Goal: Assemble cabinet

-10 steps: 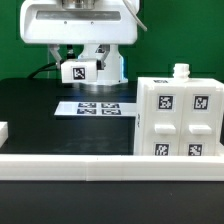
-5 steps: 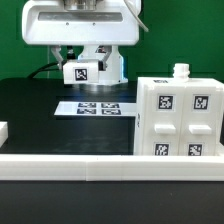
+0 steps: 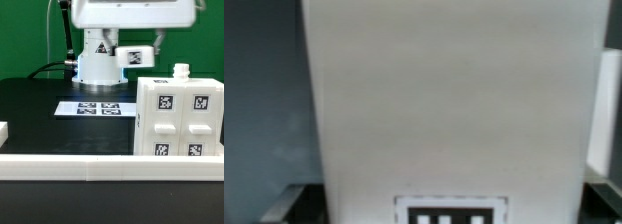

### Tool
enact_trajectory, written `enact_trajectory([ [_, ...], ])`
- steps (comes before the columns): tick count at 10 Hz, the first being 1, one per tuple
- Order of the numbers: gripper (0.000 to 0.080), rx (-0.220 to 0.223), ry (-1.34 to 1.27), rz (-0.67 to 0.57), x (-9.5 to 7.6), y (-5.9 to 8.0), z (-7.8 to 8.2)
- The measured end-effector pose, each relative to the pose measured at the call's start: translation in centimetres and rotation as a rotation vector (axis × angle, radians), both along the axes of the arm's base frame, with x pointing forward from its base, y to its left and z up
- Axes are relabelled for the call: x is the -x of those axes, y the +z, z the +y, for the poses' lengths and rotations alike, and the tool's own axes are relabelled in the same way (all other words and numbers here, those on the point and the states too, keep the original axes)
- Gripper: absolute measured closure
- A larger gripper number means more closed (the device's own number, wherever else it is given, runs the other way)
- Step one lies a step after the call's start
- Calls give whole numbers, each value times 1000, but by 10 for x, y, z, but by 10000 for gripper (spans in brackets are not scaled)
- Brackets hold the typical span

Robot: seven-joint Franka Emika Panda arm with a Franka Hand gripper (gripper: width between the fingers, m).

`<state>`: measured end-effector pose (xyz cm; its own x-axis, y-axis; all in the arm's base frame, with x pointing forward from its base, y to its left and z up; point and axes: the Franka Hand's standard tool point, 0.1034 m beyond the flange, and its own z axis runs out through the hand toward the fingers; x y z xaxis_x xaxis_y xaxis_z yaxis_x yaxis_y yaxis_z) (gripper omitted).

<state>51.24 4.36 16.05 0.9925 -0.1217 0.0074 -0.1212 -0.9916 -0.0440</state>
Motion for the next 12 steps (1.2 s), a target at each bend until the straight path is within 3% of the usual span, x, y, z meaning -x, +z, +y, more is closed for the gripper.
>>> enact_trajectory([
  [1,239,19,-8,12,-4,4,23],
  [2,239,15,3,9,-3,3,29],
  [3,239,16,34,7,-2,1,31],
  [4,239,18,53,6,2,-2,19],
  [5,239,17,46,18,1,3,18],
  [7,239,17,57,-1,-19,12,26],
  [10,239,20,71,-7,-43,15,32],
  [12,239,21,71,-1,-40,14,31],
])
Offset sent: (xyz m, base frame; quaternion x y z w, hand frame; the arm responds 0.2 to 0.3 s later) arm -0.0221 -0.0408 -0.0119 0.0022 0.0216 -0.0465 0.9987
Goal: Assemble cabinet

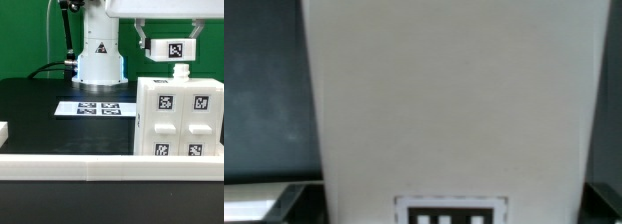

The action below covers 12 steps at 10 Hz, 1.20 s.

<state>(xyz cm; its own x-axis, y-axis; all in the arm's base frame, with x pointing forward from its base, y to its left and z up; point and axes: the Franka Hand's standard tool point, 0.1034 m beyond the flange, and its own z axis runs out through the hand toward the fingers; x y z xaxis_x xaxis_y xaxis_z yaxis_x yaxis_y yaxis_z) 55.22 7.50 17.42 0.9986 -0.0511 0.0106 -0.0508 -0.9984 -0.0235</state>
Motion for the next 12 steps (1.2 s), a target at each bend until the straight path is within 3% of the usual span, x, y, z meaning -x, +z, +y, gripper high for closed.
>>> enact_trajectory([
  [2,239,1,1,5,0,-1,0],
  [6,239,6,11,-2,-29,-3,8],
  [12,239,6,48,-43,-42,-3,14],
])
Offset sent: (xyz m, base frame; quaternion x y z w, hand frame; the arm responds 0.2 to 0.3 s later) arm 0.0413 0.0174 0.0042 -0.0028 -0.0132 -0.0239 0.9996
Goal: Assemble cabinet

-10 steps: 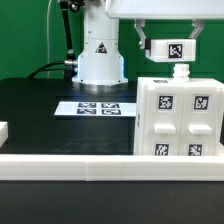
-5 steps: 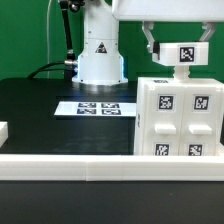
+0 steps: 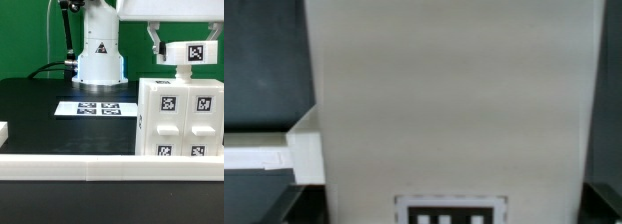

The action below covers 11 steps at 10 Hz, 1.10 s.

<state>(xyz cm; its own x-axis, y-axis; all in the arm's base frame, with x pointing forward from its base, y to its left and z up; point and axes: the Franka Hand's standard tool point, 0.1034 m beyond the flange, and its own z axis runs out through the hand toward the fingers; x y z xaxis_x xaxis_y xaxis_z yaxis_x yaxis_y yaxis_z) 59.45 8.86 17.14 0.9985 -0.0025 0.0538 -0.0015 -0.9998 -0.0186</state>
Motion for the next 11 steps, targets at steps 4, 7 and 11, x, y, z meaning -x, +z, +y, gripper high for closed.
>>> enact_trajectory([
  [4,239,2,18,4,0,0,1],
  [7,239,3,21,17,1,0,1],
  [11,239,8,63,31,-12,1,1],
])
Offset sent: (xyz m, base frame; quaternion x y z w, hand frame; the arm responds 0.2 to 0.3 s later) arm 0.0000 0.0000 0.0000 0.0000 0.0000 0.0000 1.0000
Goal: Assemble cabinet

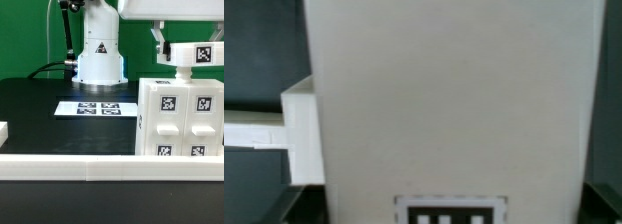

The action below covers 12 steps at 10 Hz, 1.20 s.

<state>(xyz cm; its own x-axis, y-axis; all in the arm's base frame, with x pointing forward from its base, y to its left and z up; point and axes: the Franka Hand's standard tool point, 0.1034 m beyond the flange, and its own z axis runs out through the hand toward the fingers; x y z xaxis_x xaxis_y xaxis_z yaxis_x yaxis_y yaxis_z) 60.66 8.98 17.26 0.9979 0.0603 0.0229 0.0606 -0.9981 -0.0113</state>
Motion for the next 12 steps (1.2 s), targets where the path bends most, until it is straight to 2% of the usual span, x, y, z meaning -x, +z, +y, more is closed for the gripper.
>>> enact_trajectory([
  [3,239,-1,15,-23,-4,0,-4],
  [4,239,0,34,-34,-3,-7,-6],
  [7,239,4,59,-26,-2,-13,-6],
  [12,239,4,59,-26,-2,-13,-6],
])
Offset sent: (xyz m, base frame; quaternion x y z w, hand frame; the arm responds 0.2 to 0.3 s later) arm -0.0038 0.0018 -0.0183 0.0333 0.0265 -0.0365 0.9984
